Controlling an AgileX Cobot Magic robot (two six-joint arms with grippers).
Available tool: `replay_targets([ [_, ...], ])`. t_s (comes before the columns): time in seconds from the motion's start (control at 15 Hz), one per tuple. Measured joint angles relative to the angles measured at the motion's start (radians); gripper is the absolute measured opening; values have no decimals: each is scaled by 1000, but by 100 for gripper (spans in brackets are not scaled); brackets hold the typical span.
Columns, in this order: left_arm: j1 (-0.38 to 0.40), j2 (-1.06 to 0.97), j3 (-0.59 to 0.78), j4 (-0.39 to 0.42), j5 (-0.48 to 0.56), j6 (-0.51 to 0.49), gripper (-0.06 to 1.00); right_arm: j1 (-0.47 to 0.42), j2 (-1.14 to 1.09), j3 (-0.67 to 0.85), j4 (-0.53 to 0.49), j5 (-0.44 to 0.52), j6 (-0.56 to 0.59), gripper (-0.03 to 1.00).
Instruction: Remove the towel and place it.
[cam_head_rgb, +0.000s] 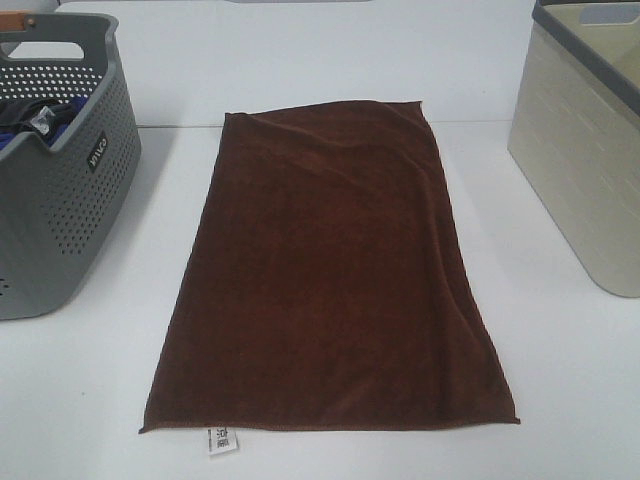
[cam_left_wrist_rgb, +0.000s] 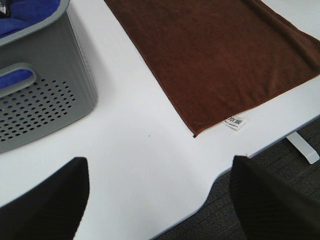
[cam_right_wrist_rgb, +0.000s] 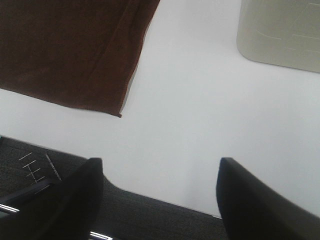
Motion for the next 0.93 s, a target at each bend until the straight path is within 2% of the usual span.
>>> replay_targets([
  [0.33, 0, 0, 0, -1, 0, 0, 74, 0, 0, 0, 1, 0, 0, 63],
  [0.4, 19, 0, 0, -1, 0, 0, 74, -24, -5, 0, 4, 0, 0, 63],
  [0.73, 213, -2, 0, -1, 0, 2, 74, -278, -149, 0, 8, -2, 0, 63],
  [0.93, 297, -78, 0, -1, -1, 2, 74, -360, -268, 0, 8, -2, 0, 63],
])
